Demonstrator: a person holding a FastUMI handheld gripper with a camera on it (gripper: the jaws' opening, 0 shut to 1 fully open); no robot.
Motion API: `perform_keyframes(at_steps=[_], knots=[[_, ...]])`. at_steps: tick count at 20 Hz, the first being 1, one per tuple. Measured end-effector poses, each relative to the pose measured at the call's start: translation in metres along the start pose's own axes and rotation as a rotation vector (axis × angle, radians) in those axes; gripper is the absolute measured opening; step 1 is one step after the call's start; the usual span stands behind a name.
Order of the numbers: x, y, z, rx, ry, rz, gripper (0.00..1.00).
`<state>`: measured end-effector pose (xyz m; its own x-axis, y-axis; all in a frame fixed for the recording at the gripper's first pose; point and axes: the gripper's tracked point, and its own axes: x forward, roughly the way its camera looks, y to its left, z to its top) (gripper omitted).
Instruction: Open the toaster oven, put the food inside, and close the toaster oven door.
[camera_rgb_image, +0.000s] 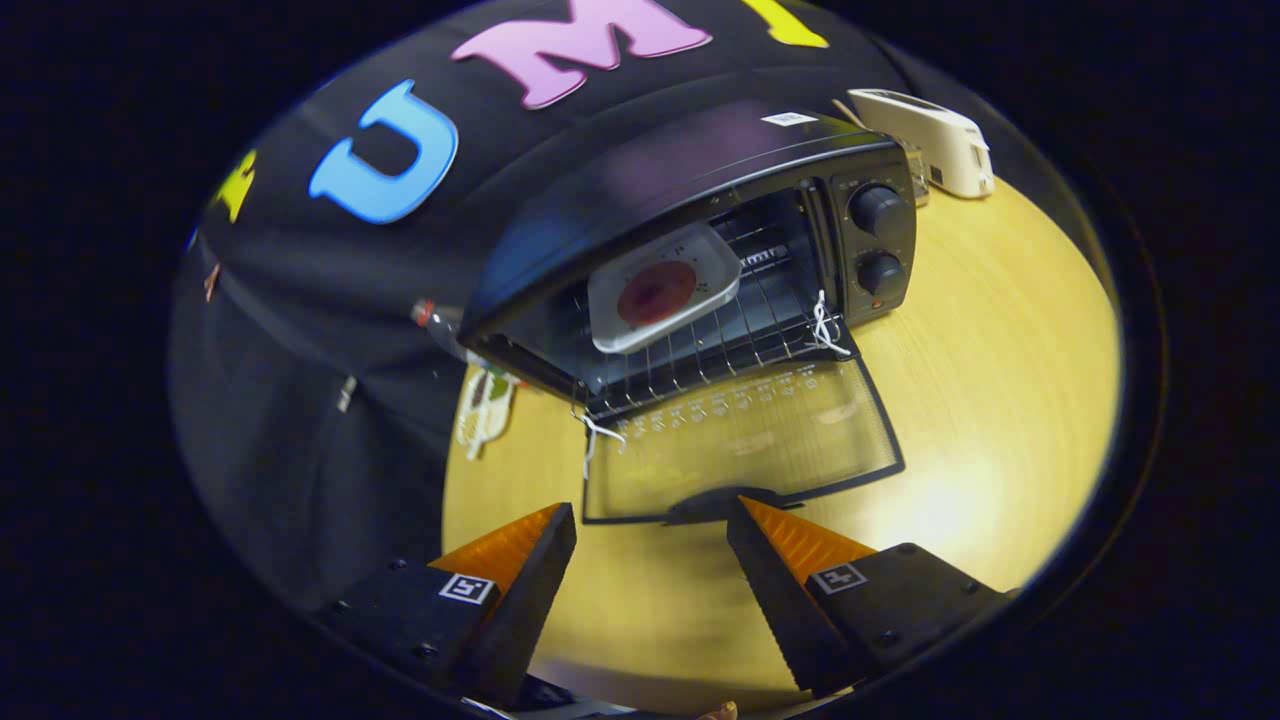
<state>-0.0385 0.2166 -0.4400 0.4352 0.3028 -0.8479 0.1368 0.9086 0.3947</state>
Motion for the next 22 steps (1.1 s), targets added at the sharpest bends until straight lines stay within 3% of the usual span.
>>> perform_keyframes(at_steps=[4, 10, 18, 22], knots=[[0.019, -0.02, -0.04, -0.164, 0.085, -0.109, 0.99], [0.063, -0.062, -0.063, -0.243, 0.177, -0.294, 0.99], [0.086, -0.068, -0.042, -0.203, 0.093, -0.397, 0.98], [0.082, -0.063, -0.043, -0.141, 0.139, -0.365, 0.99]])
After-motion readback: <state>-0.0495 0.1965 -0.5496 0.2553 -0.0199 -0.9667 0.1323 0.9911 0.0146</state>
